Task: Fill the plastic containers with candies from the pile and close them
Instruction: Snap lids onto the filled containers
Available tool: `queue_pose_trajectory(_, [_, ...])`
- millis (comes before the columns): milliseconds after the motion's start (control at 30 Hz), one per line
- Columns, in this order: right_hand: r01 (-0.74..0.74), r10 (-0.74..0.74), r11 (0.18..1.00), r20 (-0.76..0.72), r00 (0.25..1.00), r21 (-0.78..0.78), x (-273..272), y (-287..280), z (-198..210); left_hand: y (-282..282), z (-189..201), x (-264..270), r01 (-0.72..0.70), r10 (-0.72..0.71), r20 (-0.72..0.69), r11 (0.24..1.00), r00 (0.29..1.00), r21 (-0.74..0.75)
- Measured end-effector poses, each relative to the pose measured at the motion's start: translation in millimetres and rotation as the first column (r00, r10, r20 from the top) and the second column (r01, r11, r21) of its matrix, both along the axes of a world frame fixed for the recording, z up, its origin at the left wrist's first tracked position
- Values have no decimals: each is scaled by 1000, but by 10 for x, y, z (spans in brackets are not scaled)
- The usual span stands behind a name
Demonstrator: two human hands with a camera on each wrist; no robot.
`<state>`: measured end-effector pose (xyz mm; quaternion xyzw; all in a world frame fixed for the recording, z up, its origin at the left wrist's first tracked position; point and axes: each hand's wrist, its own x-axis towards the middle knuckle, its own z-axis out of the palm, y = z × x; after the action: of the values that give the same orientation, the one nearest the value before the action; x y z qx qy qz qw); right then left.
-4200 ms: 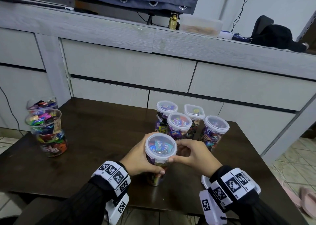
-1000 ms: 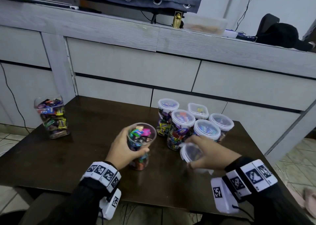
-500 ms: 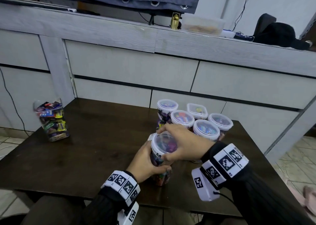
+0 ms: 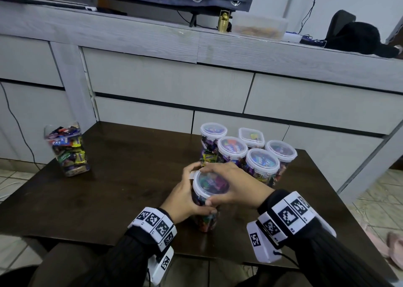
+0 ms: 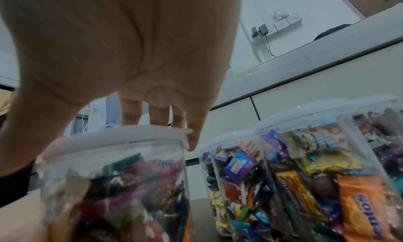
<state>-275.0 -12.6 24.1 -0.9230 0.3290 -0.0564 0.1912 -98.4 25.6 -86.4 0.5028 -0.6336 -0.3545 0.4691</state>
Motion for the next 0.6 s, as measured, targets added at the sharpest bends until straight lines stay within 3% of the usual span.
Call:
queue_pose_trajectory(133, [24, -27, 998, 50, 998, 50, -61, 4, -25, 11, 50, 49, 43, -45, 46, 998, 998, 48])
queue_pose_trajectory(300, [9, -39, 972, 124, 992, 234, -247, -90, 68, 24, 64, 107, 52, -55, 48, 997, 997, 63])
queue_pose_trajectory(600, [-30, 19, 997, 171, 985, 64, -350, -96, -74, 35, 130, 75, 172, -173, 23, 983, 985, 59])
